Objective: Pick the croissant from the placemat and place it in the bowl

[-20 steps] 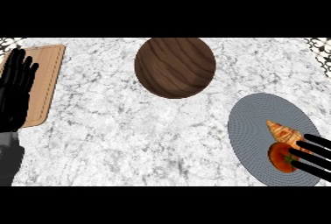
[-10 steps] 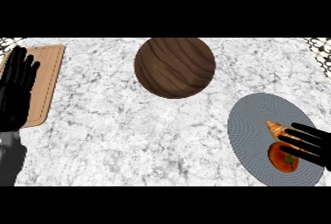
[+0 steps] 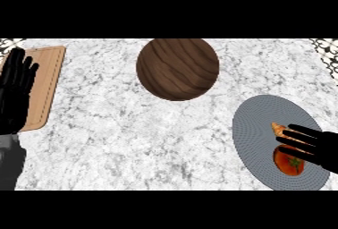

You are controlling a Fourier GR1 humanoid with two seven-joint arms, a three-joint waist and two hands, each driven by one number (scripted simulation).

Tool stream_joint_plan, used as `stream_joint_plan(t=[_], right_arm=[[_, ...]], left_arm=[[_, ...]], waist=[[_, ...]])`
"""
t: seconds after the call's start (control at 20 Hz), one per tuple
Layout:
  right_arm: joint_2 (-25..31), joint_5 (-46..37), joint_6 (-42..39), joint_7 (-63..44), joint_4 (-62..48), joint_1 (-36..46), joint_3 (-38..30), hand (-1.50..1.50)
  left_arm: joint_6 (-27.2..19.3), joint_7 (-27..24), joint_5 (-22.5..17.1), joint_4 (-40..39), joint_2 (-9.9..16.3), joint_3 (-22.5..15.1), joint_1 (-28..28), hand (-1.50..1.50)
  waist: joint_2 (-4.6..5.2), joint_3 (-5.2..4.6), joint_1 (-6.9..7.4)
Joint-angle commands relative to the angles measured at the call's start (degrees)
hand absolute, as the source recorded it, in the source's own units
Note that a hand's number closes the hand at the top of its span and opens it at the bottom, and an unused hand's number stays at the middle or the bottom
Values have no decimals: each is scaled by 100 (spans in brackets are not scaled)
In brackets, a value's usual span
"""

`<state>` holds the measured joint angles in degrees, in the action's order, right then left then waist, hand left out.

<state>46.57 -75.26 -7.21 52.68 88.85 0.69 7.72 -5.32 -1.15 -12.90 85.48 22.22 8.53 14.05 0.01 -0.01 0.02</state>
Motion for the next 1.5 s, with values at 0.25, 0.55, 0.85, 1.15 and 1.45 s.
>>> stream_joint_plan(t=[0.25,0.55,0.85,1.15,1.45], right_arm=[[-535,-654,153,174,-792,503,-94,-150],[-868,-1063,752,182,-1998,993,-166,-150],[-1413,-1530,740,-414,-1861,835,-99,-150],[-1415,-1391,1047,171,-2115,1093,-216,150],[-1545,-1367,1630,465,-2615,1302,-281,150]], left_arm=[[370,-81,-16,247,-51,269,-437,0],[-44,173,419,323,-393,-67,-108,0],[326,57,216,-205,-171,350,199,0],[325,-282,361,-178,-358,347,-101,0],[114,-124,542,-149,-585,188,85,0]], waist=[[-2,1,22],[7,5,45],[3,2,7],[2,1,8],[10,2,12]])
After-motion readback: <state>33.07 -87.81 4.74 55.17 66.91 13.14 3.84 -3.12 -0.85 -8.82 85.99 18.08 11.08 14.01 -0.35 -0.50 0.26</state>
